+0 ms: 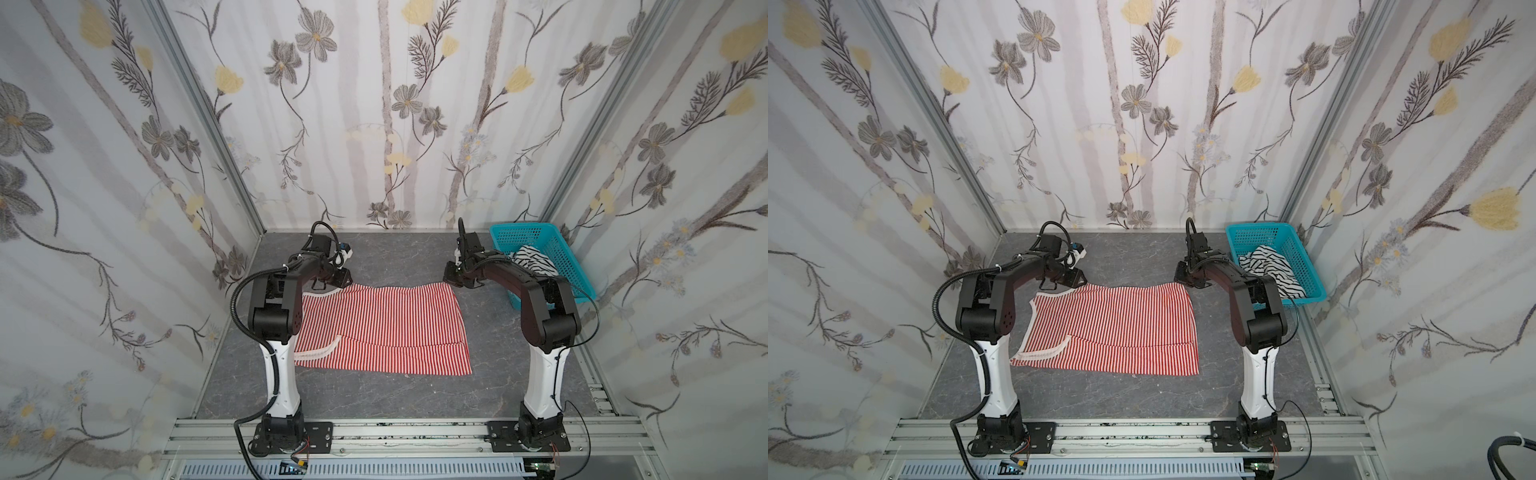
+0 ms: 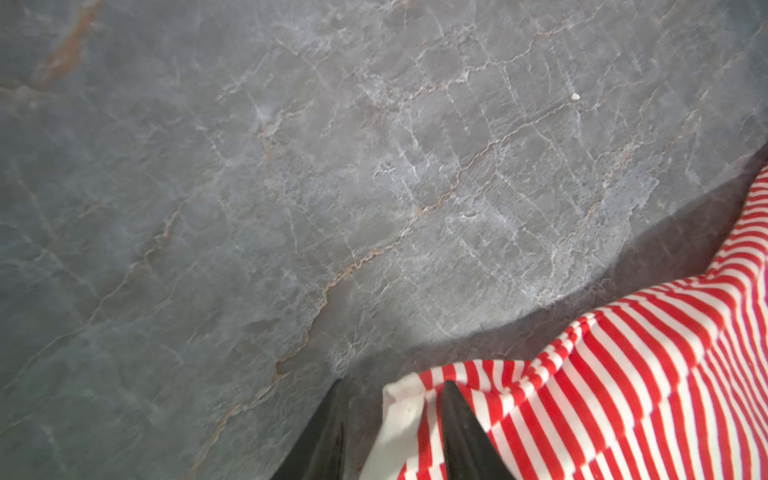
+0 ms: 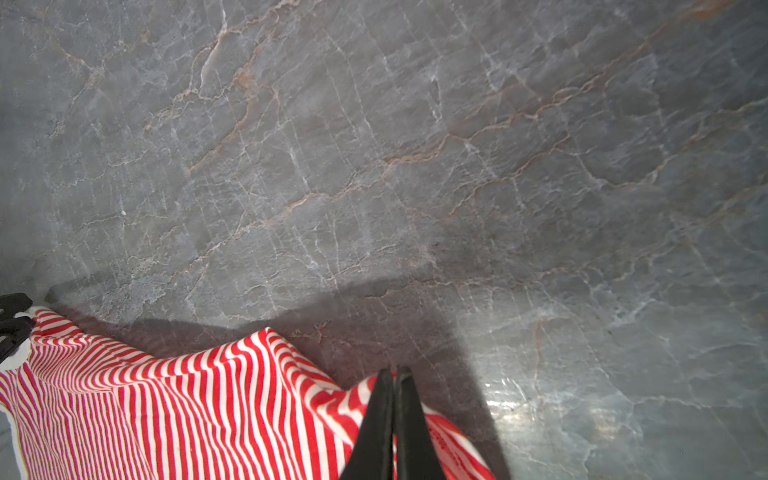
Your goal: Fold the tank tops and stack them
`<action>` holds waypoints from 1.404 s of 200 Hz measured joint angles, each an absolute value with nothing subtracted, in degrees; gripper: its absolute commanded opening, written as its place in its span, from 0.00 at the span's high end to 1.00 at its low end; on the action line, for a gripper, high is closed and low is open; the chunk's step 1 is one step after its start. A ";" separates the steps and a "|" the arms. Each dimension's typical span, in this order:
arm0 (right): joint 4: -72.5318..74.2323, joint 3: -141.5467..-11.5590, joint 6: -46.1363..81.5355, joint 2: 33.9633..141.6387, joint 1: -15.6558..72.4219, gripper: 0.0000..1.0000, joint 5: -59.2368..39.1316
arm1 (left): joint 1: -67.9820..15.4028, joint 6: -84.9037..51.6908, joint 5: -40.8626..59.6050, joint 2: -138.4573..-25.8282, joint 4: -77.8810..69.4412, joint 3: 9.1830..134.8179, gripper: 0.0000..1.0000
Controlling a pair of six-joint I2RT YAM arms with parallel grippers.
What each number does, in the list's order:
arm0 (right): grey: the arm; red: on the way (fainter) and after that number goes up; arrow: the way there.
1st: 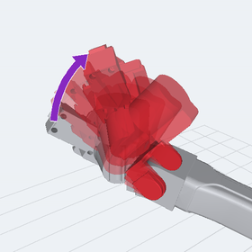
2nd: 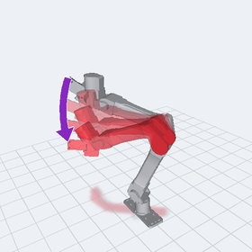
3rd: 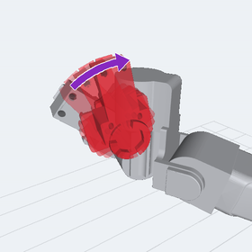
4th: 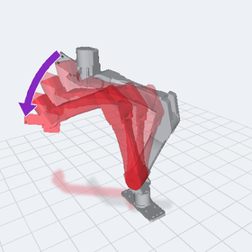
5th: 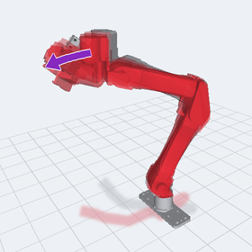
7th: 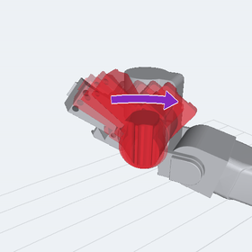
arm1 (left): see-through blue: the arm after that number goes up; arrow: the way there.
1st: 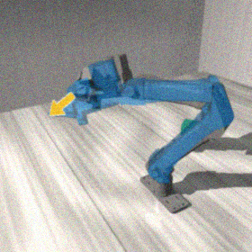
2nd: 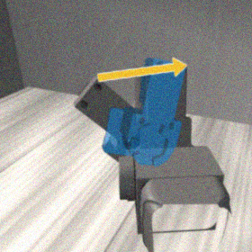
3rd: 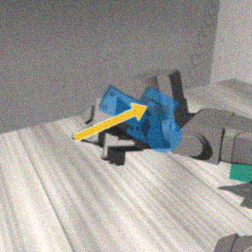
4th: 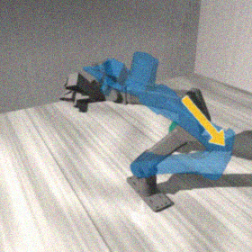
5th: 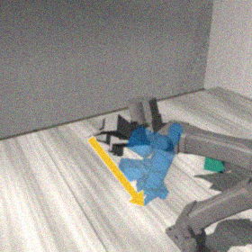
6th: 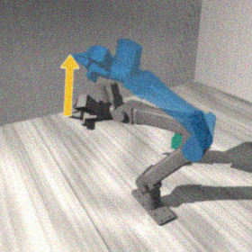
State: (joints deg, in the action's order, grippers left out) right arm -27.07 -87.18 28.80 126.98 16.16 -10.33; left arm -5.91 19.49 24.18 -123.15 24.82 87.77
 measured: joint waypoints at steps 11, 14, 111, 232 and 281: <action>-27.00 -87.18 28.80 126.98 16.16 1.00 -10.33 | -5.96 19.49 24.25 -123.15 24.69 87.39 0.79; -26.98 -87.18 28.80 126.98 16.16 1.00 -10.33 | -5.96 19.46 24.29 -123.15 24.71 87.31 0.82; -25.87 -85.36 27.75 125.29 15.86 1.00 -9.45 | -2.70 19.29 29.82 -120.51 24.73 85.65 1.00; -25.06 -83.88 26.92 123.79 14.13 1.00 -10.15 | -0.05 17.76 34.61 -117.99 24.73 84.68 1.00; -24.58 -81.67 26.72 120.64 15.31 1.00 -10.90 | -0.25 17.61 35.81 -113.71 24.73 80.93 1.00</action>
